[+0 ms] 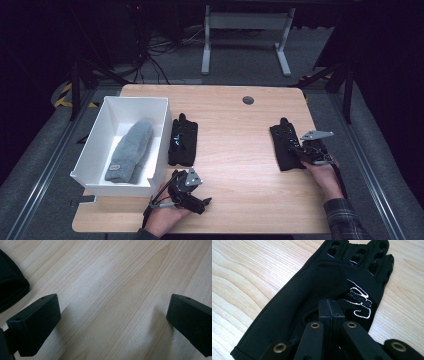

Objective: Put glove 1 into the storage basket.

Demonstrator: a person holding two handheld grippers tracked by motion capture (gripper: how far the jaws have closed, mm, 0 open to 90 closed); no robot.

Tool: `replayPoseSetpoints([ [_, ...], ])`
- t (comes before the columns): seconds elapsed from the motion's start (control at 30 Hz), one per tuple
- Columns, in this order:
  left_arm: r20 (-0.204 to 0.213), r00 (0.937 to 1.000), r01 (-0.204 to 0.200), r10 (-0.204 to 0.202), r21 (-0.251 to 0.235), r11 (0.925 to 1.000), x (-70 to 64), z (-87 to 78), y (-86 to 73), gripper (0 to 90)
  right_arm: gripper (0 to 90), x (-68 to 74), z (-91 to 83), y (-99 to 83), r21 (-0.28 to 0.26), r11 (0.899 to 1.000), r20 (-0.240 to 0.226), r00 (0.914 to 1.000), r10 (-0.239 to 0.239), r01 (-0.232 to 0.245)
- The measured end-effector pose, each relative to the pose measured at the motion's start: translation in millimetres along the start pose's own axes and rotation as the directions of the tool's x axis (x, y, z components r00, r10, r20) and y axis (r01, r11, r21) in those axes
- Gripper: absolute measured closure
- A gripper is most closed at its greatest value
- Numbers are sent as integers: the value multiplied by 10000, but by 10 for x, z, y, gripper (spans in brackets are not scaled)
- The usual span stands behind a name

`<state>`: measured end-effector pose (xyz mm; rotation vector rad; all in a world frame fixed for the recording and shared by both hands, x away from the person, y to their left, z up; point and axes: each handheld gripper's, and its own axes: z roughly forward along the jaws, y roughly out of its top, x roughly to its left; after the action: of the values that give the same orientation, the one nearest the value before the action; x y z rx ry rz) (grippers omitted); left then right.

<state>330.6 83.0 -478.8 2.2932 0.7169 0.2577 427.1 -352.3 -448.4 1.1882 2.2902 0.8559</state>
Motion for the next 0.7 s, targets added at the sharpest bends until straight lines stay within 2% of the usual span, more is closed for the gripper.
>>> replayPoseSetpoints([
  [0.2,65,10000,-16,16,30,10000,9,10,17,0,900,79,-11,-4,26,9996,-338,9990,-289,290],
  [0.43,12,10000,30,-30,18,10000,5,15,20,0,900,333,-74,-34,128,9974,-867,9938,-693,706],
  [0.53,5,10000,34,-34,18,10000,4,15,21,0,900,390,-92,-43,159,9968,-988,9922,-765,785],
  [0.7,5,10000,30,-30,16,10000,4,15,20,0,900,607,-147,-81,157,9944,-1524,9831,-1013,1049],
])
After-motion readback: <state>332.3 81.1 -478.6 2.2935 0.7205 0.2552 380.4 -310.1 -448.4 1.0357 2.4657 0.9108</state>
